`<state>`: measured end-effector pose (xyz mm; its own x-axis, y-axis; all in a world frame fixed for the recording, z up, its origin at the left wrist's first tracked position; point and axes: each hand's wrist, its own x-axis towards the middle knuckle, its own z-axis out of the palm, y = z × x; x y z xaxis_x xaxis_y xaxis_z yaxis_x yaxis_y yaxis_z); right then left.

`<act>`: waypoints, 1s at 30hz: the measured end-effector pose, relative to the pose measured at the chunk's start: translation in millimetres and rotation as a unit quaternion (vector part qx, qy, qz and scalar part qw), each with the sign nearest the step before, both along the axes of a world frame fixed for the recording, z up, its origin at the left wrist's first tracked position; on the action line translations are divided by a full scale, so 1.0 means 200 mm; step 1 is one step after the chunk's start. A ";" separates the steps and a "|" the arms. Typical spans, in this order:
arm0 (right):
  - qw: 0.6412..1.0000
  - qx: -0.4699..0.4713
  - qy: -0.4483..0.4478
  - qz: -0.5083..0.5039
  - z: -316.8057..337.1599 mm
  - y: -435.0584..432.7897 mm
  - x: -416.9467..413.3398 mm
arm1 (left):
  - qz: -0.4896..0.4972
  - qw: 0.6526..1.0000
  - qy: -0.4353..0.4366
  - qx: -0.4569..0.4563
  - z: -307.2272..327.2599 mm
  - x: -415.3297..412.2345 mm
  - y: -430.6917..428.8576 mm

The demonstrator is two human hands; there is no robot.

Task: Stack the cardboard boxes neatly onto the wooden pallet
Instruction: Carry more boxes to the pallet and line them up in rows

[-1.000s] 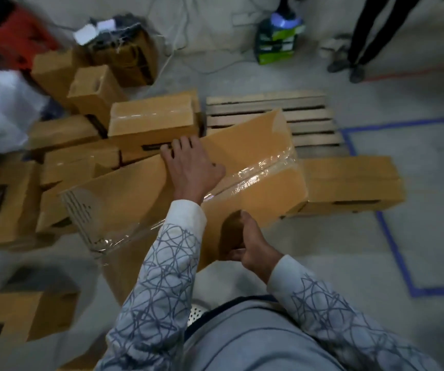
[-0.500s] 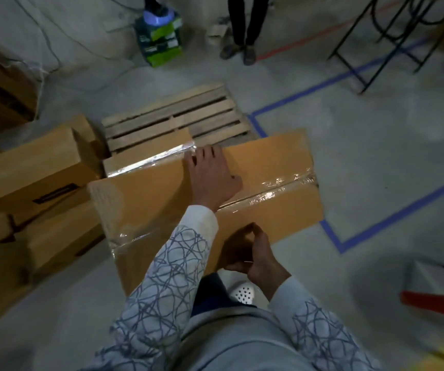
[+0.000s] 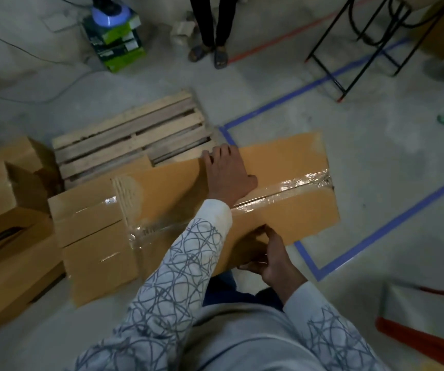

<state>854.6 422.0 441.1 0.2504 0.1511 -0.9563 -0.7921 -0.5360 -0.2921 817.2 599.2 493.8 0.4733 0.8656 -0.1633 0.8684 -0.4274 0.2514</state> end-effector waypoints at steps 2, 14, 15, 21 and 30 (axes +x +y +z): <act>1.000 -0.006 0.002 0.013 0.00 0.13 0.13 | 0.013 1.000 -0.006 -0.008 0.01 0.09 0.13; 0.962 -0.003 -0.043 0.269 -0.15 1.10 1.20 | 0.281 0.956 -0.058 -0.057 -0.13 0.56 0.86; 0.947 -0.004 -0.057 0.315 -0.14 1.19 1.30 | 0.321 0.942 -0.060 -0.071 -0.15 0.61 0.90; 0.835 -0.029 -0.160 0.526 -0.18 1.61 1.70 | 0.491 0.864 -0.056 -0.098 -0.20 0.83 0.96; 0.694 0.042 -0.231 0.680 -0.15 2.15 1.71 | 0.662 0.728 -0.151 -0.094 -0.31 0.79 0.90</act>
<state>1196.2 851.5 411.1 0.0982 0.5986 -0.7950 0.6197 -0.6618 -0.4218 974.6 779.5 431.6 -0.7168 0.5717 -0.3993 0.3809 0.8006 0.4625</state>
